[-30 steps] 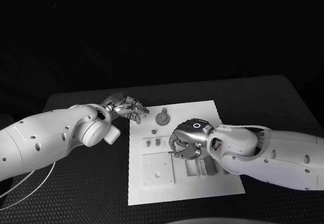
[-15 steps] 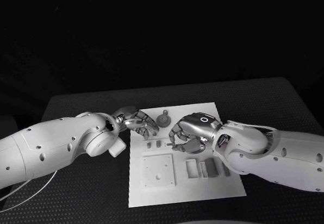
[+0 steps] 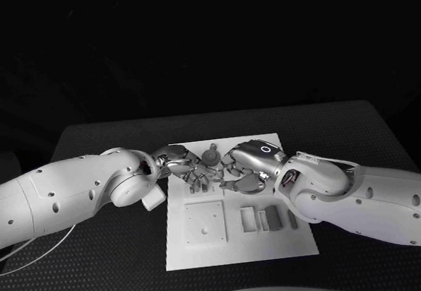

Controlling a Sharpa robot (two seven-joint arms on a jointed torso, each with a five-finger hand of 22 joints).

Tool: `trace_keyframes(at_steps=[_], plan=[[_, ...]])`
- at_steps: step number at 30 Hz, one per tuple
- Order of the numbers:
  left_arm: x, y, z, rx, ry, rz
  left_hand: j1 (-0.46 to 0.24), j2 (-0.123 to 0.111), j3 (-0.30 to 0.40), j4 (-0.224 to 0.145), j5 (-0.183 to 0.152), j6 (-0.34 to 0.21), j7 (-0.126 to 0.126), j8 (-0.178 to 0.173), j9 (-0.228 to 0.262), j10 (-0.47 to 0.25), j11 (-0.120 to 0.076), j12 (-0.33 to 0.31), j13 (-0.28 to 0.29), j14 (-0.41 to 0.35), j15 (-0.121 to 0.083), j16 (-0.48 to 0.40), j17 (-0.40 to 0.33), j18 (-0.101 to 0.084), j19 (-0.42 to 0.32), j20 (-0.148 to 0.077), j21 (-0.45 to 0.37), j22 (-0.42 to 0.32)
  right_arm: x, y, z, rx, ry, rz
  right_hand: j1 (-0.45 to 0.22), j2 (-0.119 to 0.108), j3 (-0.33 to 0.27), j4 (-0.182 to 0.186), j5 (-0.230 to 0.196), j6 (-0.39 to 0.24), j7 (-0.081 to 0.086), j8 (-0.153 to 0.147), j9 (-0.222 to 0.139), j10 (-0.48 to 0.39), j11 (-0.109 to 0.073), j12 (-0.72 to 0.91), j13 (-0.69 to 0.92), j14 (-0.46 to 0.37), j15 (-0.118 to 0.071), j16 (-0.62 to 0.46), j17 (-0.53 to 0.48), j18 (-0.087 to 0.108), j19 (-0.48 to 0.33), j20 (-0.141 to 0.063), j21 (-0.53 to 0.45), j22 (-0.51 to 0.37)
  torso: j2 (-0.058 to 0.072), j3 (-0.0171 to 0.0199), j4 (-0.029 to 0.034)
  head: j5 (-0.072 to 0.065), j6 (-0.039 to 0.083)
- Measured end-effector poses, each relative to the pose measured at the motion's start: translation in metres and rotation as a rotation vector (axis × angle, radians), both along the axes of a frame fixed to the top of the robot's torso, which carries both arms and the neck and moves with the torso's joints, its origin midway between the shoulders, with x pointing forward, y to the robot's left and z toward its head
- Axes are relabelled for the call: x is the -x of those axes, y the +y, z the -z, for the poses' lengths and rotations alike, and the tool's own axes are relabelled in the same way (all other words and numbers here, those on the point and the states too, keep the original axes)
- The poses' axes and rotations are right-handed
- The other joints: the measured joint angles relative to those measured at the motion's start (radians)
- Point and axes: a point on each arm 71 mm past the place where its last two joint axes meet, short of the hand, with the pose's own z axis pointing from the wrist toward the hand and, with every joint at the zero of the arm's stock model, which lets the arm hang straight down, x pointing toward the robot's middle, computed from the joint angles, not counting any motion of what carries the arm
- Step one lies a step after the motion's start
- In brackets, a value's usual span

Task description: Assemble the parts on the task board

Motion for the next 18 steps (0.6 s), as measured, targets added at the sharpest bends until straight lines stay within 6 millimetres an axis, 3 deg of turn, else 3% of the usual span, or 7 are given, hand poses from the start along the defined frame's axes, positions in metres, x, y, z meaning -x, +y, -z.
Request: trace_keyframes(at_steps=[8,15,18], plan=[[0.0027,-0.0031,0.0007,0.026,0.038,0.043,-0.050,0.025,-0.020,0.028,0.000,-0.004,-0.004,0.000,-0.003,0.000,0.000,0.000,-0.001,-0.009,0.005,-0.005,0.005,0.000,-0.010,0.003,0.000,-0.014,-0.0002,0.0006,-0.0003,-0.005,-0.002,-0.002,0.000,0.000,0.000,0.000,0.000,0.000,0.000,0.000,-0.001,0.000,0.000,0.000,-0.001,0.000,0.000,0.000,-0.001,0.000,0.000,0.000,0.001,0.000,0.000,-0.0003,0.0005,-0.001,0.000],[0.0050,-0.0068,0.0008,0.042,0.060,0.078,-0.029,0.072,-0.017,0.031,0.000,-0.004,-0.004,0.000,-0.003,-0.004,-0.004,0.000,-0.001,-0.014,0.007,-0.011,0.012,0.000,-0.016,0.009,0.000,-0.020,-0.0006,0.0006,0.0001,-0.004,-0.003,-0.004,0.000,0.000,0.000,0.000,0.000,0.000,0.000,0.000,-0.001,0.000,0.000,0.000,-0.001,0.000,0.000,0.000,-0.002,0.000,0.000,0.000,0.004,0.000,0.000,-0.0003,0.0004,-0.003,0.000],[0.0056,-0.0073,0.0009,0.049,0.069,0.088,-0.015,0.097,-0.024,0.016,0.000,-0.007,-0.007,0.000,-0.003,-0.007,-0.007,0.000,-0.001,-0.018,0.011,-0.011,0.015,0.000,-0.022,0.008,0.000,-0.021,-0.0008,0.0008,0.0002,-0.004,-0.004,-0.006,0.000,0.000,0.000,0.000,0.000,0.000,0.000,0.000,-0.001,0.000,0.000,0.000,-0.002,0.000,0.000,0.000,-0.002,0.000,0.000,0.000,0.004,0.000,0.000,-0.0003,0.0003,-0.003,0.000]])
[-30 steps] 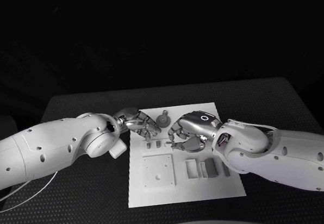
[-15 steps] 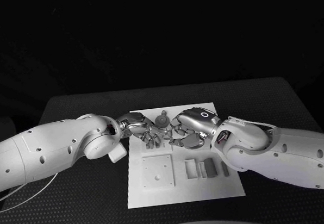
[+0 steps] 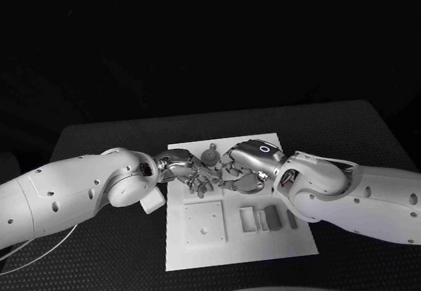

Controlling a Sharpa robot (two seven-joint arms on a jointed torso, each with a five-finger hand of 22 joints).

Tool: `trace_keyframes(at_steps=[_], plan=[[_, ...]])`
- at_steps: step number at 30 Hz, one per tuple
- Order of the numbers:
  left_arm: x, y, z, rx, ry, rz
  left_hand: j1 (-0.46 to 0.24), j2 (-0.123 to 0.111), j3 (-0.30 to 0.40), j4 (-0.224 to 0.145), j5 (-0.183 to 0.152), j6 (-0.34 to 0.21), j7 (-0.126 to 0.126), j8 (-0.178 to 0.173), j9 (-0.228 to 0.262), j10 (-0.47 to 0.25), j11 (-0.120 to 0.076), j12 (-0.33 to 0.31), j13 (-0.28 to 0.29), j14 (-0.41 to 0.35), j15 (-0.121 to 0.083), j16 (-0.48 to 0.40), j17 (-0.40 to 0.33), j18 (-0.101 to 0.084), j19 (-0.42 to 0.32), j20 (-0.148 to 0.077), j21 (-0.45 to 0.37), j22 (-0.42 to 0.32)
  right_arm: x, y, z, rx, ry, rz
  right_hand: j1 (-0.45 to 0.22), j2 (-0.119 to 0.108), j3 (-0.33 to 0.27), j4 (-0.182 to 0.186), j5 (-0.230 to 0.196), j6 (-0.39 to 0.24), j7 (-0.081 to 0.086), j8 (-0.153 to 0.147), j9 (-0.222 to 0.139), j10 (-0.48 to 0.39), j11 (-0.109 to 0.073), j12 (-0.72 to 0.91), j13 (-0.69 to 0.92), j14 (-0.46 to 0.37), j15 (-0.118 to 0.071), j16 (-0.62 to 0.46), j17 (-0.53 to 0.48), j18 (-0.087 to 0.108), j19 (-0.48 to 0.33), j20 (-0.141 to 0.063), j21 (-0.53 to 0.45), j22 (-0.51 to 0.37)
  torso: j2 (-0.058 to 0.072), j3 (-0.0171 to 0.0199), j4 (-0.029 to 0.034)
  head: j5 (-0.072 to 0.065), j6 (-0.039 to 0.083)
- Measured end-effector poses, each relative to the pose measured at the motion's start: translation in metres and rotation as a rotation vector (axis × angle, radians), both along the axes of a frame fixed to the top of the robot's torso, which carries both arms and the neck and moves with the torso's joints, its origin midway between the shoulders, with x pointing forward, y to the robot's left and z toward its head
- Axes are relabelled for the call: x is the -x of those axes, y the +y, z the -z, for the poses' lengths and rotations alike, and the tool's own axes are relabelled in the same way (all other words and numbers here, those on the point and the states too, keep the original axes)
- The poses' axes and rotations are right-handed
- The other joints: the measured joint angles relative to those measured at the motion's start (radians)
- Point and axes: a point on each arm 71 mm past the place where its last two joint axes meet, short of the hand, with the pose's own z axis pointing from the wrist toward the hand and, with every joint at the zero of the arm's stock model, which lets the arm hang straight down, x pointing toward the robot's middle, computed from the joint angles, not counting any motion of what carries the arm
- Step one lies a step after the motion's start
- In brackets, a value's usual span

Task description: Assemble the parts on the task board

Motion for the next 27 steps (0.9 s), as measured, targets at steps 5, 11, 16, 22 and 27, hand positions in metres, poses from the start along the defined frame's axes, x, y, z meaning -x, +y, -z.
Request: trace_keyframes(at_steps=[5,11,16,22,27], plan=[[0.0003,0.0001,0.0001,0.011,0.012,0.007,0.017,0.025,-0.019,-0.028,0.000,-0.002,-0.002,0.004,-0.001,-0.003,-0.003,0.000,0.000,-0.003,0.003,-0.005,0.007,0.000,-0.003,0.003,0.000,-0.001,0.0000,0.0002,0.0000,0.000,-0.001,-0.002,0.000,0.000,0.000,0.000,0.000,0.000,0.000,0.000,0.000,0.000,0.000,0.000,0.000,0.000,0.000,0.000,0.000,0.000,0.000,0.000,0.000,0.000,0.000,0.0000,-0.0001,-0.001,-0.001],[-0.0001,0.0008,0.0002,0.020,0.021,0.007,0.045,0.052,-0.015,-0.057,0.000,0.003,-0.010,0.009,-0.001,0.002,-0.009,0.000,0.000,-0.003,0.003,-0.005,0.012,0.000,-0.003,0.003,0.000,-0.002,-0.0002,0.0001,0.0001,0.000,-0.002,-0.004,0.000,0.000,0.000,0.000,0.000,0.000,0.000,0.000,0.000,0.000,0.000,0.000,0.000,0.000,0.000,0.000,-0.001,0.000,0.000,0.000,0.000,0.000,0.000,0.0000,0.0000,-0.002,-0.001],[-0.0003,0.0011,0.0002,0.024,0.025,0.006,0.065,0.065,0.002,-0.074,0.000,0.015,-0.022,0.015,-0.001,0.006,-0.013,0.000,0.000,-0.003,0.004,-0.008,0.015,0.000,-0.007,0.007,0.000,-0.002,-0.0010,-0.0008,0.0006,0.002,-0.003,-0.003,0.000,0.000,0.000,0.000,0.000,-0.002,-0.002,0.000,0.000,0.000,0.000,0.000,0.000,0.000,0.000,0.000,-0.001,0.000,0.000,0.000,0.000,0.000,0.000,0.0000,0.0002,0.000,-0.003],[0.0000,0.0011,0.0003,0.027,0.031,0.010,0.089,0.062,0.018,-0.090,0.000,0.020,-0.027,0.023,-0.001,0.010,-0.016,0.004,0.000,-0.006,0.006,-0.010,0.018,0.000,-0.007,0.007,0.000,-0.002,-0.0017,-0.0015,0.0010,0.004,-0.003,-0.001,0.000,0.000,0.003,-0.003,0.000,-0.002,-0.002,0.000,0.000,0.000,0.000,0.000,-0.001,0.000,0.001,0.000,-0.001,0.000,0.000,0.000,0.000,0.000,0.000,-0.0001,0.0004,0.000,-0.004],[0.0005,0.0011,0.0005,0.029,0.036,0.017,0.094,0.056,0.026,-0.098,0.000,0.024,-0.030,0.023,-0.001,0.013,-0.020,0.004,0.000,-0.007,0.007,-0.015,0.021,0.000,-0.010,0.010,0.000,-0.002,-0.0019,-0.0015,0.0010,0.005,-0.004,-0.002,0.000,0.000,0.003,-0.003,0.000,-0.002,-0.002,0.000,0.000,0.000,0.000,0.000,-0.001,-0.001,0.002,0.000,-0.002,0.000,0.000,0.000,0.000,0.000,0.000,-0.0003,0.0005,-0.001,-0.005]])
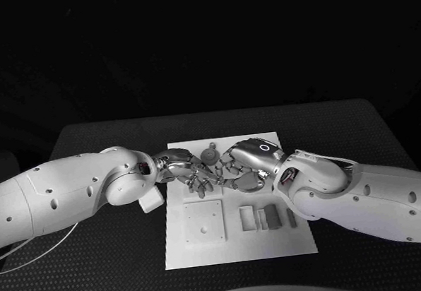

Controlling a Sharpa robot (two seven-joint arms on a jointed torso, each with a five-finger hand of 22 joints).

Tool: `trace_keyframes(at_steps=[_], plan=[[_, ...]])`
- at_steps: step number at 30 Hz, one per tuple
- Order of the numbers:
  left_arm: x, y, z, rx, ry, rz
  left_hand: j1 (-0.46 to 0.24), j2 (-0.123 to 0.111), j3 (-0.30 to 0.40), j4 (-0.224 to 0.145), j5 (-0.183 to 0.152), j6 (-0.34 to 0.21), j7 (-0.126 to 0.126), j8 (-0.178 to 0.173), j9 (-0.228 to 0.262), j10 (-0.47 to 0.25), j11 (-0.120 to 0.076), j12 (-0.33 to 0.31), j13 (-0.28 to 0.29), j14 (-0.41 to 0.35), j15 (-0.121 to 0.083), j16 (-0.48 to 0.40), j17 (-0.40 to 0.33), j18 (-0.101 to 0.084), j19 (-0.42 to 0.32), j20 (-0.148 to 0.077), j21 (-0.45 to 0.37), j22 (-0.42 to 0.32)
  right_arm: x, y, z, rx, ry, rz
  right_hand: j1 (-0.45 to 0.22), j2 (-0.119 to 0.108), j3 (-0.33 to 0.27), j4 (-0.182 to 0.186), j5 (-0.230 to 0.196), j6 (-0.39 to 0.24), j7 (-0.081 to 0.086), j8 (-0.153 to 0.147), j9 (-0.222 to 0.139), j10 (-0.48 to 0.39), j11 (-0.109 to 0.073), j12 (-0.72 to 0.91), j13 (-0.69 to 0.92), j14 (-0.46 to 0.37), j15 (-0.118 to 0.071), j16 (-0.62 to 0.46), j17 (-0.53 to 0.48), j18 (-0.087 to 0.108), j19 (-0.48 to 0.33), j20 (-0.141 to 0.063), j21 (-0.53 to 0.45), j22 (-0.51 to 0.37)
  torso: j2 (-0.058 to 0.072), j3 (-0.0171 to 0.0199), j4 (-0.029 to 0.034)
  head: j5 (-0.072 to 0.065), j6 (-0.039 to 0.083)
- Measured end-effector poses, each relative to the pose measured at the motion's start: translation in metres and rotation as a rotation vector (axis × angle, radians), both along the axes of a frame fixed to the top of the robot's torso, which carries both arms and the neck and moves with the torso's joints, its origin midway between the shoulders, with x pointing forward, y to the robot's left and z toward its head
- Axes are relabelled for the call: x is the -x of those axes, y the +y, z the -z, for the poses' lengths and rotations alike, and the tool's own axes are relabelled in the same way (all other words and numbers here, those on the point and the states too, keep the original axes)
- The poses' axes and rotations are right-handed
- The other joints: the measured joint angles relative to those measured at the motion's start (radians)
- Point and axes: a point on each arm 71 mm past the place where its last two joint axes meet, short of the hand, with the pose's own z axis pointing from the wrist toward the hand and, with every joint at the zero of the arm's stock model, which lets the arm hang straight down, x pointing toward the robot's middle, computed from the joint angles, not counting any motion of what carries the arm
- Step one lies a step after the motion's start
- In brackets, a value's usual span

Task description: Assemble the parts on the task board

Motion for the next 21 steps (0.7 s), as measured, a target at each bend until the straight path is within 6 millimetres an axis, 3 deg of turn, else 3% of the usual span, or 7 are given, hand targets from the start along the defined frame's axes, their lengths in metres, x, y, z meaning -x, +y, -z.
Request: trace_keyframes(at_steps=[7,21], plan=[[0.0001,0.0004,0.0003,0.000,0.005,0.005,0.008,0.000,0.008,-0.008,0.000,0.000,0.000,0.000,0.000,0.000,0.000,0.000,0.000,0.000,0.000,0.000,0.001,0.000,0.000,0.000,0.000,0.000,0.0000,0.0001,0.0000,0.000,0.000,-0.001,0.000,0.000,0.000,0.000,0.000,0.000,0.000,0.000,0.001,0.000,0.000,0.000,0.000,0.000,0.000,0.000,0.000,0.000,0.000,0.000,0.000,0.000,0.000,-0.0001,0.0002,0.000,0.000],[-0.0002,0.0013,0.0005,0.000,0.008,0.006,0.032,0.026,0.033,-0.002,0.000,0.011,-0.011,0.008,0.000,0.007,-0.007,0.000,-0.001,-0.007,0.000,-0.004,0.007,0.000,-0.007,0.000,0.000,0.002,0.0006,0.0006,-0.0003,-0.001,-0.001,-0.005,0.000,0.000,0.003,0.003,0.000,0.000,0.000,0.000,0.002,0.001,0.001,0.000,-0.001,0.001,0.002,0.000,-0.001,0.000,0.000,0.000,0.000,0.000,0.000,0.0003,-0.0001,0.000,0.000]])
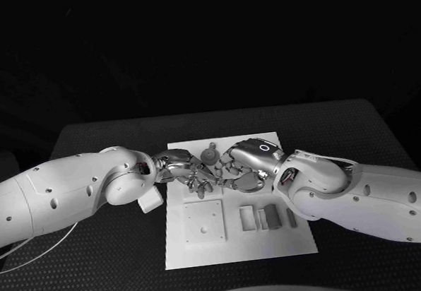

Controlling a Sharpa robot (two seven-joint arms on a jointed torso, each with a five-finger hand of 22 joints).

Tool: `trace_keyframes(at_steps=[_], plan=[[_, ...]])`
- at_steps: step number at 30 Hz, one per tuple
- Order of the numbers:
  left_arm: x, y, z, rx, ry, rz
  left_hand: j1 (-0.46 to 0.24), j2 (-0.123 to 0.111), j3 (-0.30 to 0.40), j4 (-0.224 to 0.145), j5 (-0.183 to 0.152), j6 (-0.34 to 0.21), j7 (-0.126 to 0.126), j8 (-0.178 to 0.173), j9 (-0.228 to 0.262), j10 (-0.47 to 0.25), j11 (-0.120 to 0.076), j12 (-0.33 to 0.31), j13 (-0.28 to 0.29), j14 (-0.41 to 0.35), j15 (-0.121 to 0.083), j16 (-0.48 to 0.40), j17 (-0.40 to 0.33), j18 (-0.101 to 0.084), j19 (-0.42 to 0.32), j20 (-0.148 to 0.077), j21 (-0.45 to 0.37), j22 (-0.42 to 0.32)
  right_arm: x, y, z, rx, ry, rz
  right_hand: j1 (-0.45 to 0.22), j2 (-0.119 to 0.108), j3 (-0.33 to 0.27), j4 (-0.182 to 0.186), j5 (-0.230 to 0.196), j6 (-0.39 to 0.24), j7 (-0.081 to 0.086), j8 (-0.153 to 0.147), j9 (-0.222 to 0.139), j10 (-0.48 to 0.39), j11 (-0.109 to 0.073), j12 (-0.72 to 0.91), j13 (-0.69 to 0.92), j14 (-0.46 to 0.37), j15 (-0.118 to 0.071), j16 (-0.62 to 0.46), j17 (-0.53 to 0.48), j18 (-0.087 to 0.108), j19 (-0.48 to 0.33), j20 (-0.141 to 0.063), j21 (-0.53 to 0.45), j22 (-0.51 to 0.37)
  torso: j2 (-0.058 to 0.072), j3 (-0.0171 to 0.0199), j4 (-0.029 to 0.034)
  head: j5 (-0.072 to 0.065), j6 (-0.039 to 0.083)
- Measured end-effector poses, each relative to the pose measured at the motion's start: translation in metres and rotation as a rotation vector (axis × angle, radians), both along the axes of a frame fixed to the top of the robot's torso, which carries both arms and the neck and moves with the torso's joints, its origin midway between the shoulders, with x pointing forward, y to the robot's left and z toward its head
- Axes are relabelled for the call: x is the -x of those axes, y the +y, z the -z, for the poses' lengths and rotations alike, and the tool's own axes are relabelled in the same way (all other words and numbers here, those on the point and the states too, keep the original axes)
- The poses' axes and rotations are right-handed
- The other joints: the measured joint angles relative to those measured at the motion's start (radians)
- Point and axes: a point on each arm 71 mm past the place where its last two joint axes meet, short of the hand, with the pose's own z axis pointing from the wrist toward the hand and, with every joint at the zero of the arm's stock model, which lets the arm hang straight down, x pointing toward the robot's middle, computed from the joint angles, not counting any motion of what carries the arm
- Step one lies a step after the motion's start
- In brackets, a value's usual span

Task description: Assemble the parts on the task board

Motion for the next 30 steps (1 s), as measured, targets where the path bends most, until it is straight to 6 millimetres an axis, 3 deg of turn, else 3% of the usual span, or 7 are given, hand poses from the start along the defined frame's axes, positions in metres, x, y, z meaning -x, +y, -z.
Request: trace_keyframes(at_steps=[17,22,27,30], plan=[[0.0026,-0.0014,-0.0002,-0.002,0.001,0.018,-0.004,0.017,0.060,0.018,-0.004,0.041,-0.012,0.033,0.017,0.039,-0.018,0.019,0.006,-0.004,0.004,-0.008,0.011,0.000,-0.004,0.004,0.000,0.005,-0.0001,0.0005,0.0000,-0.003,0.001,-0.004,0.000,0.000,0.000,0.000,0.000,0.000,0.000,0.000,0.001,0.000,0.000,0.000,-0.006,-0.003,-0.002,0.000,-0.007,0.000,-0.002,-0.002,0.000,0.000,0.000,0.0000,-0.0007,0.000,0.000],[0.0026,-0.0007,-0.0003,-0.003,-0.006,0.019,-0.002,0.018,0.077,0.027,-0.004,0.045,-0.009,0.034,0.025,0.046,-0.018,0.023,0.009,-0.004,0.004,-0.008,0.015,0.000,-0.004,0.004,0.000,0.007,-0.0006,0.0007,0.0003,-0.009,0.007,-0.006,0.000,0.000,0.006,0.000,0.000,-0.020,0.013,-0.015,-0.002,-0.011,0.003,-0.025,-0.022,-0.015,0.000,0.000,-0.016,0.000,-0.009,-0.002,0.000,0.000,0.000,-0.0003,-0.0007,0.000,0.001],[0.0029,0.0007,-0.0006,-0.003,-0.012,0.015,-0.002,0.018,0.094,0.032,-0.008,0.045,-0.009,0.041,0.027,0.050,-0.014,0.024,0.012,-0.004,0.004,-0.008,0.019,0.000,-0.004,0.004,0.000,0.010,-0.0011,-0.0004,0.0005,-0.018,0.017,-0.004,-0.014,-0.036,0.006,0.000,0.000,-0.058,0.029,-0.044,-0.014,-0.025,0.011,-0.078,-0.064,-0.031,0.008,-0.006,-0.025,0.000,-0.015,0.003,-0.008,0.000,0.000,-0.0003,-0.0007,0.001,0.002],[0.0028,0.0010,-0.0008,-0.005,-0.017,0.012,0.003,0.013,0.110,0.034,-0.011,0.045,-0.009,0.041,0.027,0.050,-0.014,0.031,0.015,-0.003,0.004,-0.008,0.023,0.000,-0.004,0.004,0.004,0.012,-0.0020,-0.0020,0.0003,-0.030,0.026,-0.001,-0.016,-0.061,0.006,0.000,0.000,-0.108,0.043,-0.071,-0.025,-0.044,0.033,-0.136,-0.107,-0.047,0.025,-0.023,-0.034,0.000,-0.034,0.006,-0.019,0.000,0.000,-0.0004,-0.0001,0.002,0.002]])
